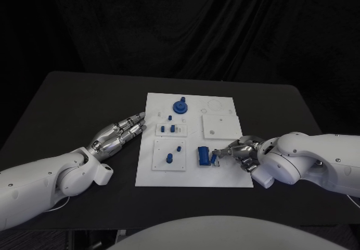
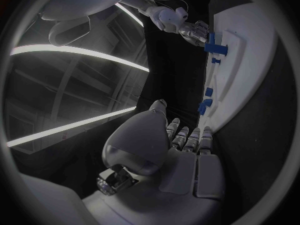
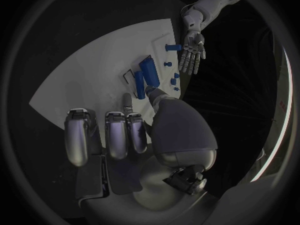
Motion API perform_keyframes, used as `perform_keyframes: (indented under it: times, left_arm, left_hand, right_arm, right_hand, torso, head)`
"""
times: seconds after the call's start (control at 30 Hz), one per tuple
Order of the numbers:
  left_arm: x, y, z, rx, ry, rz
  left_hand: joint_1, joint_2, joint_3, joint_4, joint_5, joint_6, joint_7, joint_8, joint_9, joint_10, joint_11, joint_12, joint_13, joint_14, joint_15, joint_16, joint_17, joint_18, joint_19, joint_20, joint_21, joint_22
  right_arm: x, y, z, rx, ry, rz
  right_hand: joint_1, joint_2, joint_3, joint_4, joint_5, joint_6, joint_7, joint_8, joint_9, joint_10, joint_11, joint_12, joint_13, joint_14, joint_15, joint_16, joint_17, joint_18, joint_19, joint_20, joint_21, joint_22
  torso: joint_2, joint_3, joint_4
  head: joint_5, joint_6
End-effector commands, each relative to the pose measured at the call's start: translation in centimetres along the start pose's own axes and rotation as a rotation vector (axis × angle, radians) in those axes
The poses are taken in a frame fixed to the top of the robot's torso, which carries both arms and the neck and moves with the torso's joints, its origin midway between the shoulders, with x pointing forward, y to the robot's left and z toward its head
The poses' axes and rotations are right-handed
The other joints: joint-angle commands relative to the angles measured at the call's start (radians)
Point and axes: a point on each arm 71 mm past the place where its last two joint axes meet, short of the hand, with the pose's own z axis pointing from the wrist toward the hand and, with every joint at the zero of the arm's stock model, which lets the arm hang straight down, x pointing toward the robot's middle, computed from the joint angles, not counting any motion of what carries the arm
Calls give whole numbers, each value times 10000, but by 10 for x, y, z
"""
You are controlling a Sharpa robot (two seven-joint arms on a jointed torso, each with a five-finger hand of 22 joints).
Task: Assemble the parts on the task board
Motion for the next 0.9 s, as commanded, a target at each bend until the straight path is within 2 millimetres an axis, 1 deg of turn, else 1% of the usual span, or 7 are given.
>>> perform_keyframes:
  times: [0.03, 0.3, 0.47, 0.57, 0.7, 0.83, 0.9]
  left_arm:
    - [2, -2, -1, 560, 59, -136]
    - [2, -1, -2, 522, 58, -157]
    - [2, 0, -3, 498, 57, -170]
    - [2, 0, -3, 484, 61, -178]
    - [2, 1, -3, 471, 72, -192]
    - [3, 1, -3, 457, 85, -204]
    - [3, 1, -3, 450, 87, -207]
  left_hand:
    - [58, -11, 42, -28, 42, 20, 67, 50, 8, 58, -14, 1, 13, 15, 86, -67, -9, 119, 20, 70, -27, -9]
    - [58, -11, 43, -29, 44, 26, 67, 51, 8, 58, -14, 2, 13, 15, 86, -67, -9, 119, 22, 70, -25, -8]
    - [59, -9, 49, -36, 49, 34, 75, 52, 10, 58, -18, 1, 13, 15, 88, -67, -9, 118, 21, 71, -26, -8]
    - [59, -9, 49, -36, 49, 34, 75, 52, 10, 58, -18, 1, 13, 15, 88, -67, -9, 118, 21, 71, -26, -8]
    - [59, -9, 49, -36, 49, 34, 75, 52, 10, 58, -18, 1, 13, 15, 88, -67, -9, 118, 21, 71, -26, -8]
    - [59, -9, 49, -36, 49, 34, 75, 52, 10, 58, -18, 1, 13, 15, 88, -67, -9, 118, 21, 71, -26, -8]
    - [58, -4, 58, -41, 52, 42, 85, 54, 11, 65, -18, 3, 15, 15, 90, -67, -9, 117, 20, 73, -27, -9]
  right_arm:
    - [-1, 0, -1, -289, -237, -490]
    - [-4, 5, -5, -1068, -748, -1387]
    - [-5, 7, -7, -1428, -1026, -1756]
    - [-5, 7, -7, -1430, -1046, -1872]
    - [-3, 6, -6, -1217, -909, -2047]
    - [0, 5, -5, -928, -683, -2238]
    - [1, 4, -4, -777, -603, -2321]
  right_hand:
    - [8, 39, -93, -60, -8, 81, -33, 184, 65, 1025, 60, 26, 2633, 894, 57, -35, 1941, 38, 702, 61, -25, 2375]
    - [254, 173, -152, -287, 438, 176, -108, 724, 329, 1025, 12, 26, 2633, 900, 18, -21, 1973, 35, 709, 25, -16, 2379]
    - [190, 192, -215, -248, 441, 190, -126, 866, 402, 1025, -4, 26, 2633, 902, 4, -17, 1983, 35, 711, 14, -14, 2380]
    - [-146, 216, -419, -1, 220, 158, -144, 1093, 525, 1025, -14, 26, 2633, 901, -5, -17, 1980, 35, 711, 2, -16, 2380]
    - [-577, 206, -834, 335, 440, 190, -237, 1533, 808, 1025, -82, 26, 2633, 893, -59, -28, 1940, 45, 694, -42, -46, 2368]
    - [-936, 374, -1523, 792, -212, 274, -473, 2443, 1521, 1025, -298, 26, 2633, 885, -251, -44, 1891, 53, 683, -213, -74, 2357]
    - [-1083, 431, -1759, 984, -453, 335, -547, 2704, 1758, 1025, -359, 26, 2633, 883, -299, -49, 1878, 55, 679, -264, -86, 2353]
  torso:
    - [-4, 2, -8]
    - [1, 3, 8]
    - [-2, 0, 4]
    - [1, -6, 10]
    - [7, -5, 11]
    - [10, -7, 13]
    - [9, -9, 12]
  head:
    - [10, 1]
    - [-4, 1]
    - [2, 1]
    - [-9, 1]
    - [-10, 1]
    - [-7, 1]
    - [-5, 1]
